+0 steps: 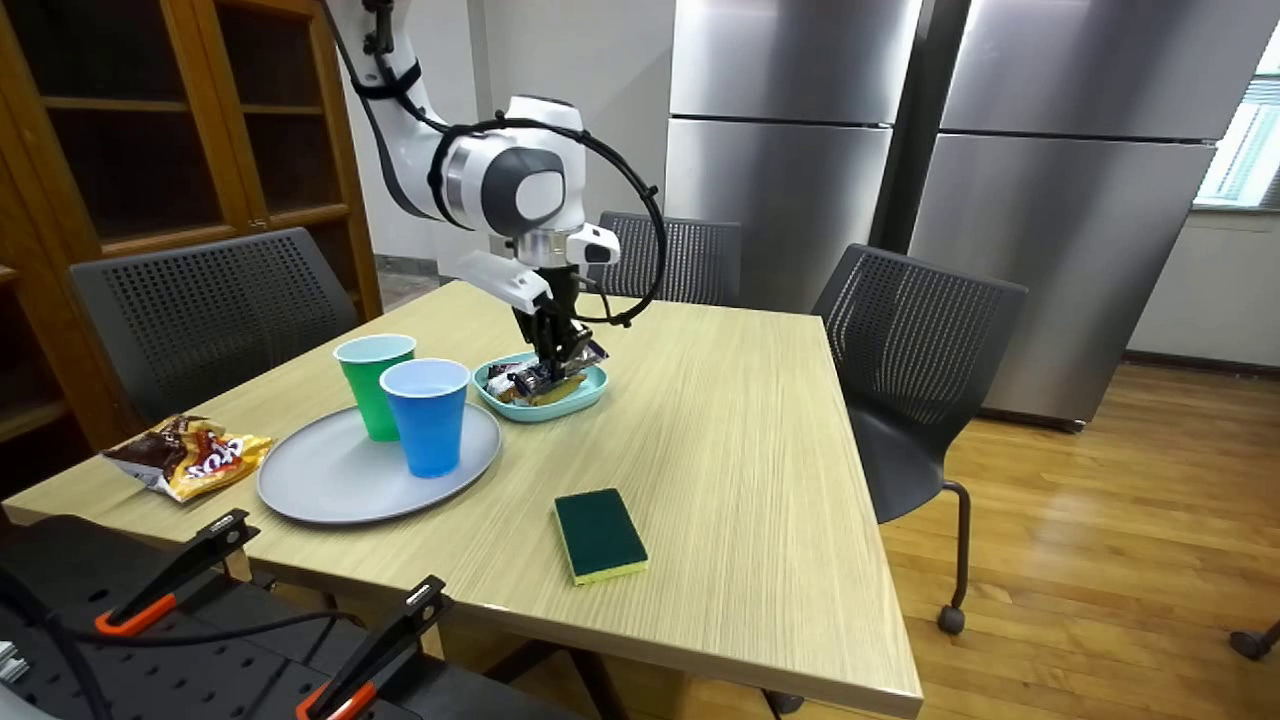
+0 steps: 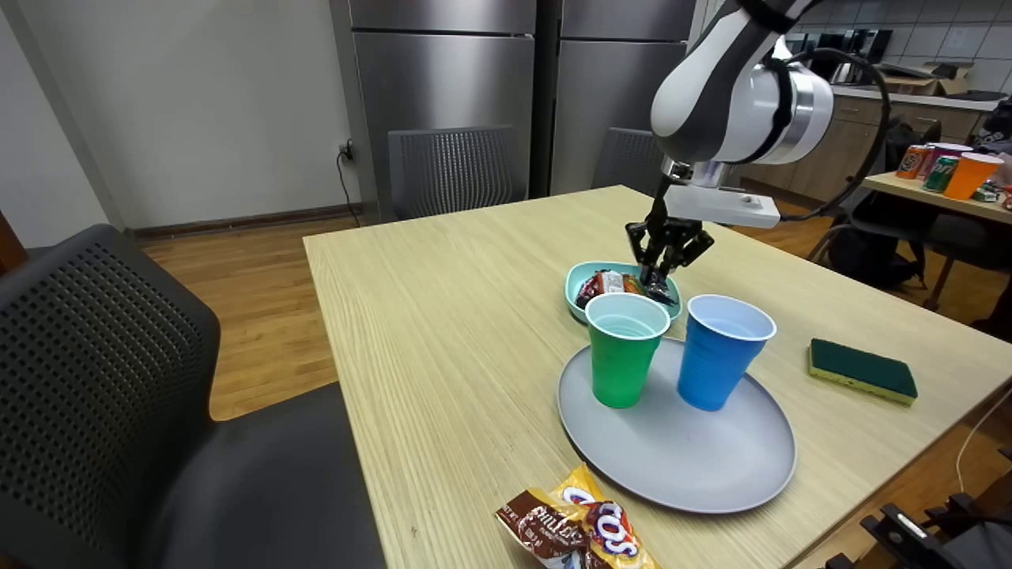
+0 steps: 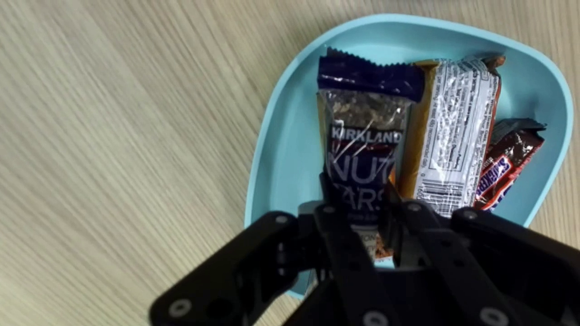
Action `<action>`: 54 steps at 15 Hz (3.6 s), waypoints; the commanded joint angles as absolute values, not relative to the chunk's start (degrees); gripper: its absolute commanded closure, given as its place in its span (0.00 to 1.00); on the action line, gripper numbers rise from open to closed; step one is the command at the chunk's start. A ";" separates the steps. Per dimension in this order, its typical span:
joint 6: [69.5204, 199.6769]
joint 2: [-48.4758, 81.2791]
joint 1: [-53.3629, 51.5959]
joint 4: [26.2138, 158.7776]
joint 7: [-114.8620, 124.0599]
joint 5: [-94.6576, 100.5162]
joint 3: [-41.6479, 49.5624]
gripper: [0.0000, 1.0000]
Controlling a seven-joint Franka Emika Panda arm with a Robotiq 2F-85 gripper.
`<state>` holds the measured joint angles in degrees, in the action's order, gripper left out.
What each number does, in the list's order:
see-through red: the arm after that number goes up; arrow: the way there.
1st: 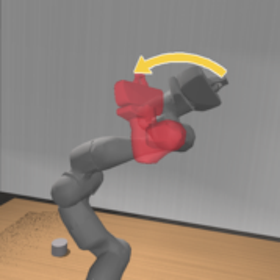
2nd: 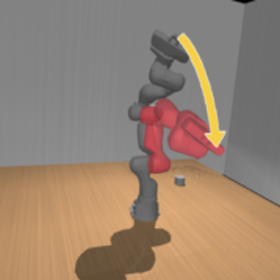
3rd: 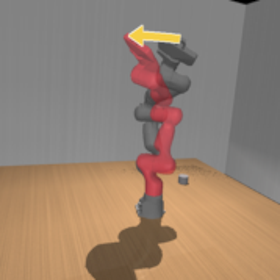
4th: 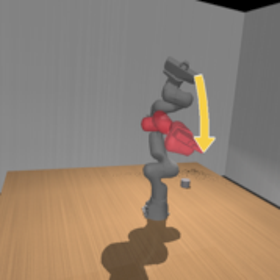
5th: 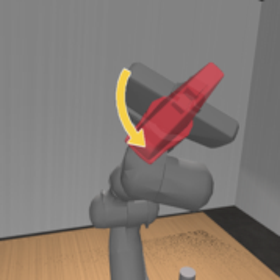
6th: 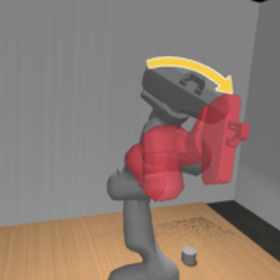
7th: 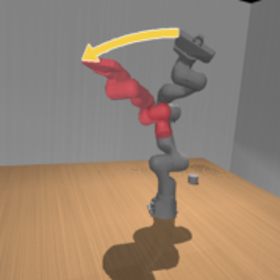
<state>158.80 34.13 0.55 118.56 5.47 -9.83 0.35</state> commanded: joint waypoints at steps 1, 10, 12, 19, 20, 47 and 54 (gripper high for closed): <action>158.06 33.42 0.40 119.37 4.89 -8.15 0.14 0.94; 157.31 32.47 0.57 120.81 4.58 -7.12 0.25 0.30; 157.08 31.27 0.97 121.32 3.82 -6.92 0.35 0.15; 156.12 26.78 2.23 124.11 -0.91 -5.66 0.82 0.00; 155.59 26.04 2.18 124.69 -1.38 -4.76 1.33 0.00; 153.71 9.17 8.25 137.17 -16.81 0.83 4.70 0.00; 153.70 9.17 8.25 137.17 -16.82 0.83 4.70 0.00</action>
